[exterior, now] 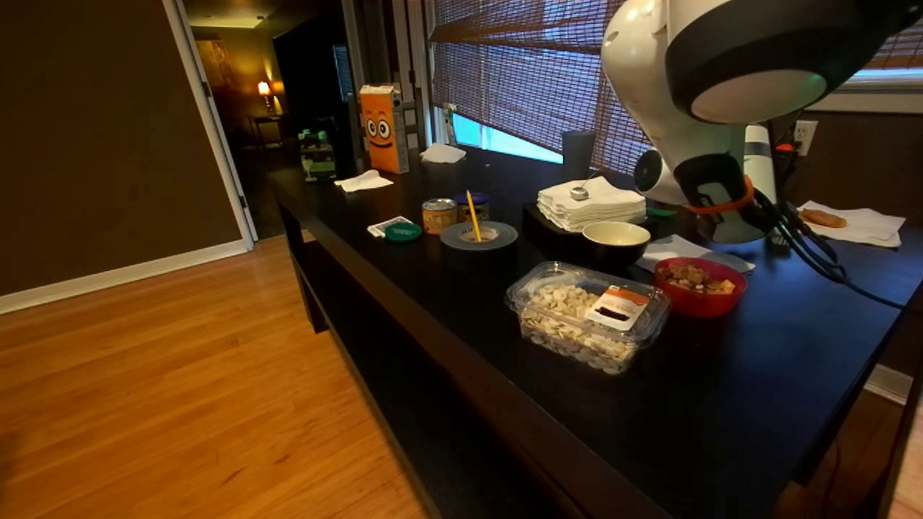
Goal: Correctly position the brush that is on the table
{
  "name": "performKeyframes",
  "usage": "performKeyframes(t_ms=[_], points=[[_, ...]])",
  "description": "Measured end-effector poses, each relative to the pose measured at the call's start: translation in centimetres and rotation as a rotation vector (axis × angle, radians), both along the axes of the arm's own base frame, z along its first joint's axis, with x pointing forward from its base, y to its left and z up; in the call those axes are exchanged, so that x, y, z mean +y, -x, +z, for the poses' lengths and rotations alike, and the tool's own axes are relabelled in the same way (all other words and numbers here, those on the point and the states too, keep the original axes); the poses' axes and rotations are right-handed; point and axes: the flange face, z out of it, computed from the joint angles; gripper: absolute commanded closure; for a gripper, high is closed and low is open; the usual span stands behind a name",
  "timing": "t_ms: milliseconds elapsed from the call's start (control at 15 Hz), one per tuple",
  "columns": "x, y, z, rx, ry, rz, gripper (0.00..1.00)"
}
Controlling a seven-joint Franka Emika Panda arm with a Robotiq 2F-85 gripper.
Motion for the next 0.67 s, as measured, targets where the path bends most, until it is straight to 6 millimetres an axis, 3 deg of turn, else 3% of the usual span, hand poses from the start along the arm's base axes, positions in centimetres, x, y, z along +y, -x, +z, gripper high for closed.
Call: performKeyframes(t_ms=[67, 133, 267, 467, 667], points=[[0.0, 0.0, 0.0, 0.0, 0.0, 0.0, 0.33], [0.0, 0.0, 0.0, 0.001, 0.001, -0.001, 0.14], [0.0, 0.0, 0.0, 0.0, 0.001, -0.001, 0.01], [0.4, -0.3, 0.6, 0.003, -0.002, 0.005, 0.0], [1.3, -0.3, 3.0, 0.01, -0.008, 0.014, 0.0]])
